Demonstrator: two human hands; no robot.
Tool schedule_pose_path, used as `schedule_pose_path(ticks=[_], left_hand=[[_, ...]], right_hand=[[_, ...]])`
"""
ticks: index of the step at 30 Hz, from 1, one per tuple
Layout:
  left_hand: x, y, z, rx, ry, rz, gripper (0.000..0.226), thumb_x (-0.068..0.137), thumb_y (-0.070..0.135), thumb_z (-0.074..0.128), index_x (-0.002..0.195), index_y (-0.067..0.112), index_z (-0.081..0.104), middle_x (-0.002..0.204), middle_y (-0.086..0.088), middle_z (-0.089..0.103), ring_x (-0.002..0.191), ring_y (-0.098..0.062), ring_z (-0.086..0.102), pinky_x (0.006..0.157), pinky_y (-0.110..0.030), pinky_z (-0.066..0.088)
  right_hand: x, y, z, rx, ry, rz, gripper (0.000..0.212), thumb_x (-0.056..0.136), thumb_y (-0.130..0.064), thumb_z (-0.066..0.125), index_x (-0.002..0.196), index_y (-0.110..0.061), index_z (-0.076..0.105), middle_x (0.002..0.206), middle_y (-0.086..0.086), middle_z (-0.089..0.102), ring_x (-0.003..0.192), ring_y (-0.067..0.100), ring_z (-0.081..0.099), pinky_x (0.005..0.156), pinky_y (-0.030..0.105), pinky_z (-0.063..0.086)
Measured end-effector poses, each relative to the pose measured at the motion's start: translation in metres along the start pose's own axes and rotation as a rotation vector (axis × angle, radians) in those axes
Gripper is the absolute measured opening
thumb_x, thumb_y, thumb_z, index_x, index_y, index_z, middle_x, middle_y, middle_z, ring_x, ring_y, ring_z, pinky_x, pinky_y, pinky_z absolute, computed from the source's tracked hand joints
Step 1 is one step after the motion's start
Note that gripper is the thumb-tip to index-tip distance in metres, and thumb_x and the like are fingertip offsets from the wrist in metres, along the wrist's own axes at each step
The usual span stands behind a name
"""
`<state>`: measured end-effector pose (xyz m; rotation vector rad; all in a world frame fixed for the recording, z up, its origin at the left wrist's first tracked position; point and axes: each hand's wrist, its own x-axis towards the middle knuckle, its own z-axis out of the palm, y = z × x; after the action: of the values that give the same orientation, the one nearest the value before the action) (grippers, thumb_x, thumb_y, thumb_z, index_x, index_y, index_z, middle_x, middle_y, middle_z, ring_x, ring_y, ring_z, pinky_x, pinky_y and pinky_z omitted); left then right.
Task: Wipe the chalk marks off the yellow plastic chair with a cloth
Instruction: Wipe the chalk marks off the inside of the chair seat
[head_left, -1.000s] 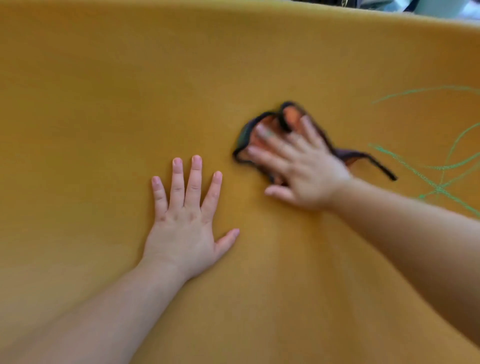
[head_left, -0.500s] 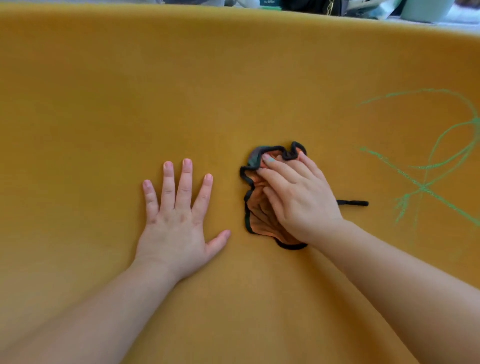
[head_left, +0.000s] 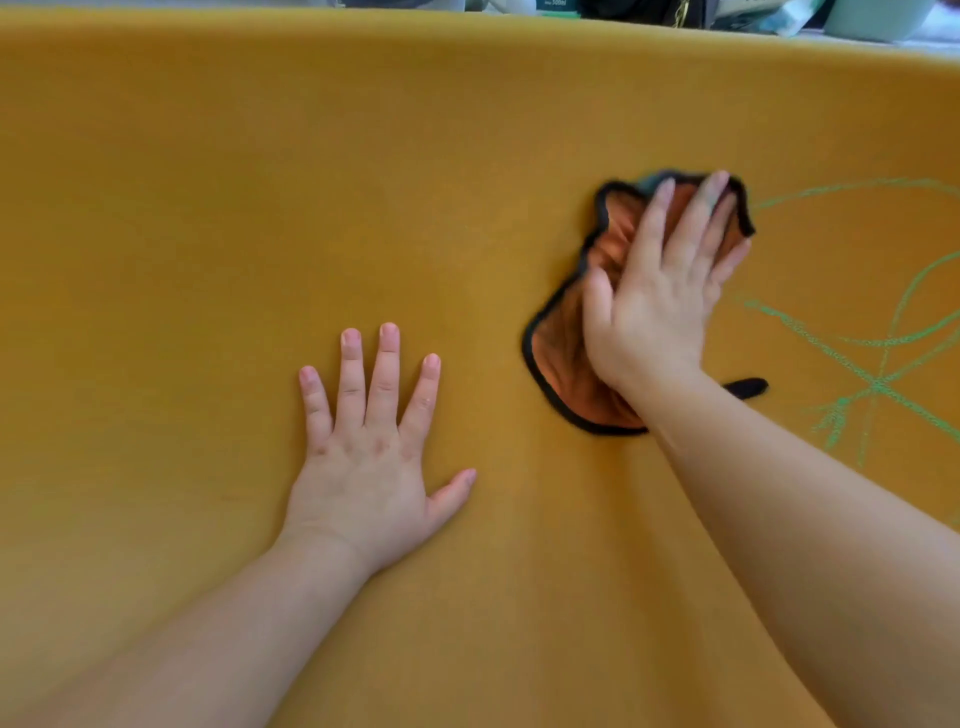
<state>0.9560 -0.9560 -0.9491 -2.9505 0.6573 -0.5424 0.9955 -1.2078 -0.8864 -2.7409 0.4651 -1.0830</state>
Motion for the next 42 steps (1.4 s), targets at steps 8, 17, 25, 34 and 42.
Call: schedule_pose_path(ticks=[8, 17, 25, 34, 42], left_hand=[[0.001, 0.001, 0.001, -0.007, 0.004, -0.001, 0.105, 0.076, 0.08, 0.04, 0.158, 0.017, 0.024, 0.167, -0.02, -0.003, 0.152, -0.044, -0.008, 0.117, -0.07, 0.007], [0.001, 0.002, -0.001, 0.004, -0.04, -0.02, 0.105, 0.078, 0.081, 0.031, 0.16, 0.019, 0.01, 0.166, -0.02, -0.014, 0.151, -0.044, -0.017, 0.117, -0.07, 0.005], [0.004, 0.008, -0.004, 0.004, -0.041, -0.057, 0.106, 0.073, 0.081, 0.042, 0.158, 0.019, 0.025, 0.166, -0.021, -0.004, 0.152, -0.044, -0.011, 0.117, -0.07, 0.004], [-0.006, -0.041, -0.026, 0.123, -0.032, 0.005, 0.104, 0.07, 0.083, 0.04, 0.156, 0.024, 0.032, 0.168, -0.013, 0.003, 0.154, -0.037, 0.0, 0.118, -0.068, 0.002], [-0.019, -0.076, -0.036, 0.238, -0.13, 0.013, 0.111, 0.075, 0.088, 0.029, 0.159, 0.017, 0.018, 0.164, -0.026, -0.01, 0.151, -0.045, -0.012, 0.114, -0.073, 0.0]], right_hand=[[-0.052, -0.046, 0.026, -0.05, -0.146, -0.679, 0.068, 0.1, -0.052, 0.045, 0.161, -0.033, 0.025, 0.171, 0.015, 0.008, 0.157, 0.037, 0.011, 0.123, 0.063, 0.005], [0.054, 0.005, -0.013, -0.145, 0.056, -0.023, 0.071, 0.102, -0.053, 0.032, 0.164, -0.029, 0.007, 0.167, 0.028, -0.003, 0.154, 0.051, -0.003, 0.119, 0.071, -0.001], [-0.048, -0.036, 0.03, -0.034, -0.203, -0.718, 0.055, 0.107, -0.047, 0.034, 0.161, -0.041, 0.023, 0.172, 0.005, 0.007, 0.158, 0.033, 0.008, 0.124, 0.059, 0.004], [-0.001, 0.054, 0.0, -0.165, -0.156, 0.001, 0.064, 0.105, -0.053, 0.024, 0.163, -0.034, 0.003, 0.17, 0.013, -0.016, 0.156, 0.039, -0.012, 0.121, 0.066, -0.006], [0.015, -0.136, 0.02, 0.099, -0.009, -0.26, 0.064, 0.103, -0.049, 0.031, 0.163, -0.033, 0.012, 0.172, 0.009, 0.001, 0.157, 0.037, 0.0, 0.122, 0.066, -0.001]])
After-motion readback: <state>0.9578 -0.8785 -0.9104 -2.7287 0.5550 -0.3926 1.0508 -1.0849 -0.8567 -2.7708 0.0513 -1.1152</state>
